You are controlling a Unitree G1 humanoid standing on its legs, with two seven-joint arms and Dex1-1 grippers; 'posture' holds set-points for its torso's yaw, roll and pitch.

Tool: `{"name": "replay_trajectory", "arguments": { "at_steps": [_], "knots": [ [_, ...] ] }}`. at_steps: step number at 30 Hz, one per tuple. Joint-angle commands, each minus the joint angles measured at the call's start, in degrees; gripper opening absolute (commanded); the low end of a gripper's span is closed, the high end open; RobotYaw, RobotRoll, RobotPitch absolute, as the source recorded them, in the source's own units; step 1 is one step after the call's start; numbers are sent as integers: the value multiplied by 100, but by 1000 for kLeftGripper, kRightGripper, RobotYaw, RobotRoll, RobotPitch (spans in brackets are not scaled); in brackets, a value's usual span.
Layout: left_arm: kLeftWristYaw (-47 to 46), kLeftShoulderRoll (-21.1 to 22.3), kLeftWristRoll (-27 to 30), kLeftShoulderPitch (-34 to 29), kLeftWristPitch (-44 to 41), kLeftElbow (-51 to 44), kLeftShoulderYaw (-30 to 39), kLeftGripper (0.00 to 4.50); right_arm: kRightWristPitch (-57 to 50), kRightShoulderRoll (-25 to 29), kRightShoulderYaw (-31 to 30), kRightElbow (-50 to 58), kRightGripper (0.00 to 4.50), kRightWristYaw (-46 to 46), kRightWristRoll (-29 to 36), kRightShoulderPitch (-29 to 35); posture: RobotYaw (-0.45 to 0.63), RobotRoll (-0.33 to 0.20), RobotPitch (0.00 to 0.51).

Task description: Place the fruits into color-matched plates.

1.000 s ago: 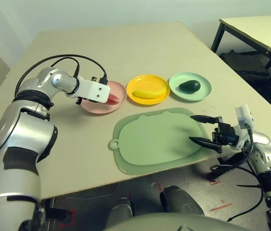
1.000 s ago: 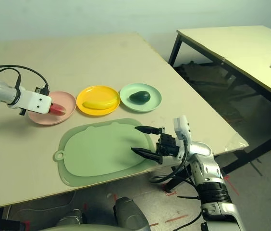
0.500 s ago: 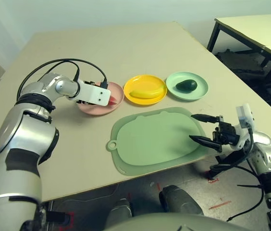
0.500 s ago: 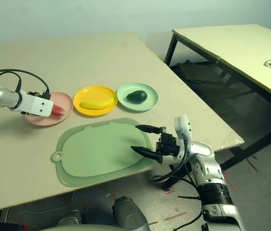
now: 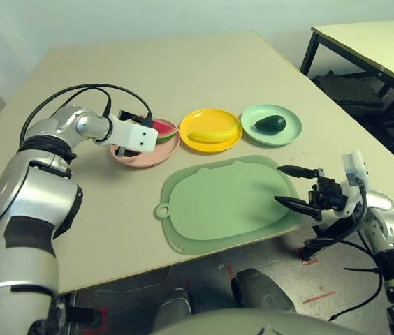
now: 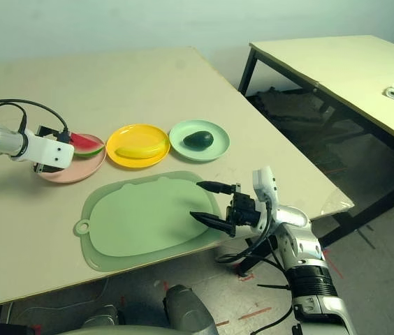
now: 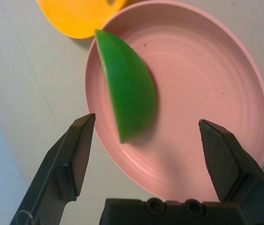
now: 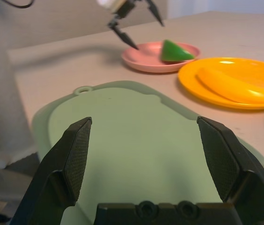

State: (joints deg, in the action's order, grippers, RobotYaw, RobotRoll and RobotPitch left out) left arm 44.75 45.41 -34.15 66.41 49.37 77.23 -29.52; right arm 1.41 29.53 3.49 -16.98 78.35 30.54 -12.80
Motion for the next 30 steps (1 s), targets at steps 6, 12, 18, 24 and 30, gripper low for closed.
{"name": "replay_trajectory", "arguments": {
  "at_steps": [6,12,18,24,30],
  "knots": [
    [913,92,1274,-464,-15,-84,1202,4493,167,-158,382,-83,4500,-525,-1,48,-257,0,14],
    [1609,18,2924,-1187,-872,-395,2709,4493,604,-249,924,-616,4500,-1318,-81,-150,-234,0,25],
    [1334,-115,4469,-2537,-2093,-1313,4177,4493,1291,-220,1522,-1303,4500,-2152,-220,-135,-171,0,50],
    [69,-670,5387,-4256,-3088,-3014,5190,4493,1913,129,1828,-2628,4500,-2473,-487,-566,-158,0,65],
    [-1024,-1365,5767,-5410,-3673,-4484,5665,4493,2375,293,1804,-3795,4500,-2116,-636,-1122,-119,0,86]
  ]
}}
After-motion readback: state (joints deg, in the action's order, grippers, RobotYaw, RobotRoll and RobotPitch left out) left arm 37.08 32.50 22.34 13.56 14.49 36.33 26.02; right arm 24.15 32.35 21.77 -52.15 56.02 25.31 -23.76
